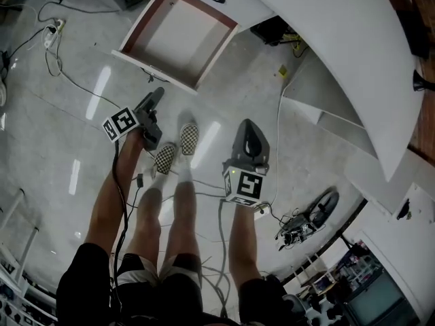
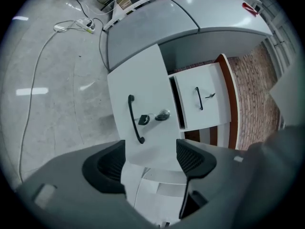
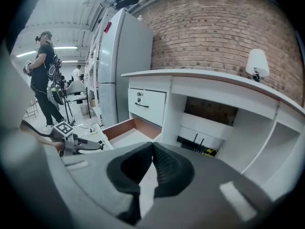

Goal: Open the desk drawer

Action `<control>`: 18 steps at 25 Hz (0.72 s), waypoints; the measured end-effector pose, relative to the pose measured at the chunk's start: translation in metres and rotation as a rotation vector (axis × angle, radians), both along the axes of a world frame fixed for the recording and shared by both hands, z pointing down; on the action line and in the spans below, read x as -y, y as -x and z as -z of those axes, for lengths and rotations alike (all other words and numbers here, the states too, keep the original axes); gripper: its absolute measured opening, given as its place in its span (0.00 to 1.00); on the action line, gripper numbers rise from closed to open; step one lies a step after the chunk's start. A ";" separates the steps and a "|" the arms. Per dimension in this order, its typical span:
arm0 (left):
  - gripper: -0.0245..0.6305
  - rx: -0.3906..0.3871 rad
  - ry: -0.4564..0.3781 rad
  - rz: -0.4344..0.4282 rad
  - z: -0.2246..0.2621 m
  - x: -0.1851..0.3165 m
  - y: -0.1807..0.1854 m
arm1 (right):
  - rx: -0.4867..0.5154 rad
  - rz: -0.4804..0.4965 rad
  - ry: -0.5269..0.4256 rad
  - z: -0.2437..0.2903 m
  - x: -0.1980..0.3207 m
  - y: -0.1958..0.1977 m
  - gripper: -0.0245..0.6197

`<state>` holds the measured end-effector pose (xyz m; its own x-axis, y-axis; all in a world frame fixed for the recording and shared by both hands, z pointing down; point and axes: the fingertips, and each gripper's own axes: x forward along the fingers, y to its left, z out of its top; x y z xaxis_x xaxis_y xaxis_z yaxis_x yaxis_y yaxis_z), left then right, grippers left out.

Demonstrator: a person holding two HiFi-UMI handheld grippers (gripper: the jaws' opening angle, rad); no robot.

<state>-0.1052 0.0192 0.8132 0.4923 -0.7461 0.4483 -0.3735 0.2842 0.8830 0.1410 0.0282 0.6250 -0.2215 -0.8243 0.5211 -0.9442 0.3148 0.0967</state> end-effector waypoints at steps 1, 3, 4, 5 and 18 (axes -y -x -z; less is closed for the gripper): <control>0.54 0.004 -0.008 -0.004 0.009 0.001 0.002 | 0.000 -0.005 -0.006 0.007 0.000 0.000 0.05; 0.54 0.023 -0.034 -0.024 0.034 0.003 0.004 | 0.000 -0.014 -0.012 0.023 0.000 -0.001 0.05; 0.54 0.035 -0.052 -0.044 0.049 0.004 0.003 | 0.001 -0.019 -0.013 0.032 -0.001 -0.002 0.05; 0.54 0.046 -0.073 -0.069 0.065 0.005 0.002 | 0.003 -0.024 -0.013 0.041 -0.002 -0.002 0.05; 0.44 0.339 -0.361 -0.274 0.310 0.036 0.011 | 0.024 -0.059 -0.092 0.207 0.009 0.005 0.05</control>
